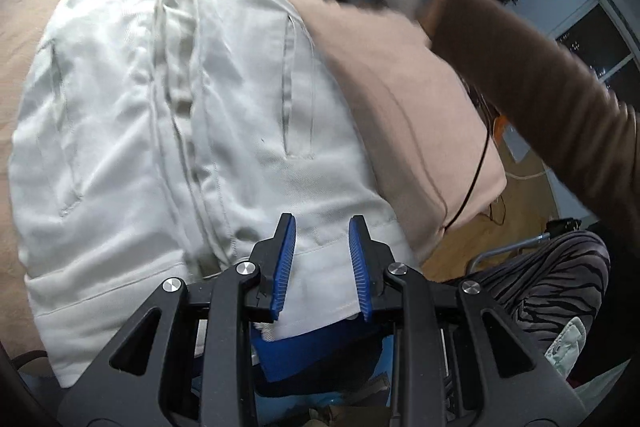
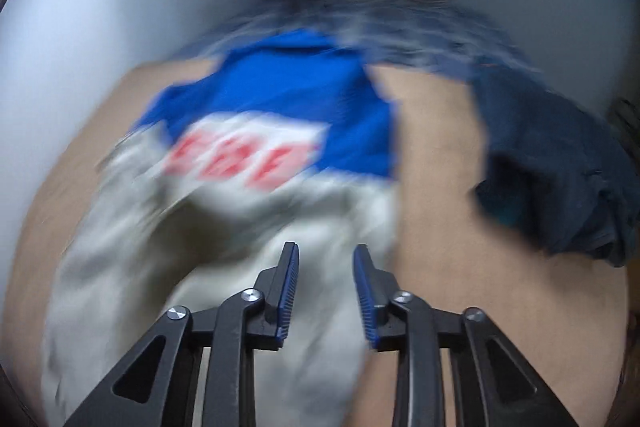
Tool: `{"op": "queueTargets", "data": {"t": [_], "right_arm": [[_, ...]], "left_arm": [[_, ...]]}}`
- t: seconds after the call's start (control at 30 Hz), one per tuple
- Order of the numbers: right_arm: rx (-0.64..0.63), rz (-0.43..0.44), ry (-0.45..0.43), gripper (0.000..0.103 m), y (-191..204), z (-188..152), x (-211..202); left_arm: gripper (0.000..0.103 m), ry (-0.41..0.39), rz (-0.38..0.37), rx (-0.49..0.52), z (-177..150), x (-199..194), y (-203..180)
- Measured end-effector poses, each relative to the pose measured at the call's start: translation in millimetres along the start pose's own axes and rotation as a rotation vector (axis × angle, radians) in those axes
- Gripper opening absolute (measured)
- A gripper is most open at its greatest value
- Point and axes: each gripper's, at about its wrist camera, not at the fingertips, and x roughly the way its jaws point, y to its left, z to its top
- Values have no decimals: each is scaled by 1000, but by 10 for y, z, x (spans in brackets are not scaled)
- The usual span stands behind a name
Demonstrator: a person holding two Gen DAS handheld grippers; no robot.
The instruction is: Fold large clothes
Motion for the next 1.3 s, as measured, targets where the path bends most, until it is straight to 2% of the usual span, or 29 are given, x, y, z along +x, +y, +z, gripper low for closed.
{"op": "queueTargets", "data": {"t": [0.1,0.23,0.3,0.33,0.4,0.43,0.53,0.6,0.7,0.8,0.9,0.97,1.03,1.07,1.13,1.2,1.27,1.3], "right_arm": [[-65,123,62,19,398,-291,-19],[-64,198,135,20,733,-552,176],[-82,167,123,21,929,-562,241],[-85,186,129,20,964,-562,223],[-3,318,135,19,893,-586,23],[11,326,116,19,848,-600,-89],[14,294,37,24,746,-853,-562],[17,287,29,25,703,-1149,-793],[-32,242,29,25,756,-1521,-979],[-95,219,24,27,913,-1847,-1098],[-133,239,88,26,1071,-2087,-1038],[-203,244,139,26,1214,-2323,-971],[-297,188,117,26,1310,-2607,-1050],[-312,188,111,26,1310,-2669,-1110],[-272,220,130,26,1225,-2732,-1215],[-238,242,144,26,1118,-2795,-1337],[-183,241,123,31,963,-2848,-1518],[-134,257,113,39,862,-2854,-1592]], "left_arm": [[36,-22,5,1,-21,-104,45],[36,-42,2,1,-73,-204,83],[36,-42,-14,-7,-105,-262,118],[36,-47,-24,-13,-117,-293,132],[36,-80,-39,-23,-164,-417,185],[36,-96,-41,-22,-181,-477,207],[36,-155,-12,-17,-258,-699,341],[36,-204,45,-37,-309,-855,504],[36,-217,118,-49,-326,-1003,747],[36,-194,157,-75,-272,-1043,974],[36,-168,199,-92,-179,-948,1140],[36,-143,205,-99,-186,-878,1239],[36,-110,204,-110,-251,-763,1300],[36,-75,194,-102,-301,-670,1312],[36,-20,223,-61,-429,-487,1310],[36,-52,255,1,-538,-446,1261],[36,-33,244,-12,-518,-496,1263],[39,-32,216,-47,-498,-566,1303]]}}
